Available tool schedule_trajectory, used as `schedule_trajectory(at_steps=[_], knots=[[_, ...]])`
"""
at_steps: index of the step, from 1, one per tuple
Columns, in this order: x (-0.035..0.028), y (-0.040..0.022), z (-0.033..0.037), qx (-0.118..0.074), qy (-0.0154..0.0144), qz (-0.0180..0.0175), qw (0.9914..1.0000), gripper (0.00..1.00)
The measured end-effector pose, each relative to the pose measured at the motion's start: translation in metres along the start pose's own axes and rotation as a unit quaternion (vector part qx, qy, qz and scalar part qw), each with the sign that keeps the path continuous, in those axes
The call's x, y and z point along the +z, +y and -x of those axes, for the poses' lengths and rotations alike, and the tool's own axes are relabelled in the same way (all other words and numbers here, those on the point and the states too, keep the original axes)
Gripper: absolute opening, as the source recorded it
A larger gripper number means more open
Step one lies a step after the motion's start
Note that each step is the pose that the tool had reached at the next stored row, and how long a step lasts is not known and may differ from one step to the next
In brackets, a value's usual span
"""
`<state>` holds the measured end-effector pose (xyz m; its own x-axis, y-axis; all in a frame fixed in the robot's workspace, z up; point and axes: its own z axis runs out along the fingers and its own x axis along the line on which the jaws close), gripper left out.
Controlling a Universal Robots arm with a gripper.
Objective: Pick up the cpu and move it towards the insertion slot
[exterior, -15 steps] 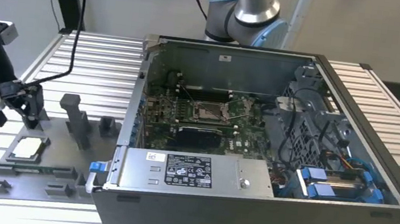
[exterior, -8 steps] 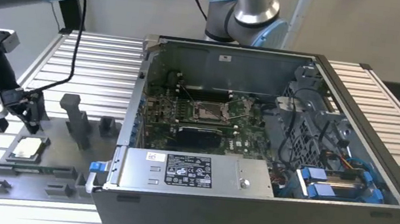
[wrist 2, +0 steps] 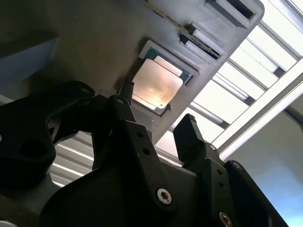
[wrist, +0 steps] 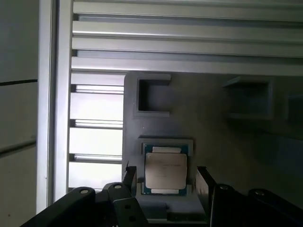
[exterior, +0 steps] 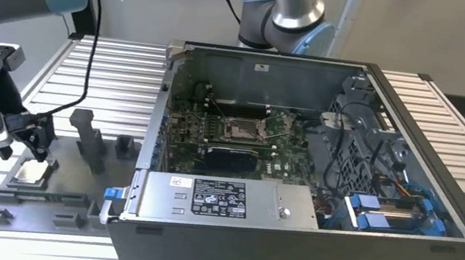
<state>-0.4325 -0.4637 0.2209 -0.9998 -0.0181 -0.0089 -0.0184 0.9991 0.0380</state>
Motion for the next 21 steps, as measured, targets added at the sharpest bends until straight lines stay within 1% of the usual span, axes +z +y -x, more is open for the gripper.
schedule_trajectory(at_steps=[6,13,16,21], knots=[[0.0110,-0.0020,-0.0001,0.000,0.0000,0.0000,1.00000,1.00],[0.0223,-0.0026,-0.0002,-0.003,0.0001,0.0000,1.00000,1.00],[0.0254,-0.0028,-0.0002,-0.006,0.0001,0.0001,0.99998,1.00],[0.0282,-0.0029,0.0001,-0.014,0.0002,0.0001,0.99990,1.00]])
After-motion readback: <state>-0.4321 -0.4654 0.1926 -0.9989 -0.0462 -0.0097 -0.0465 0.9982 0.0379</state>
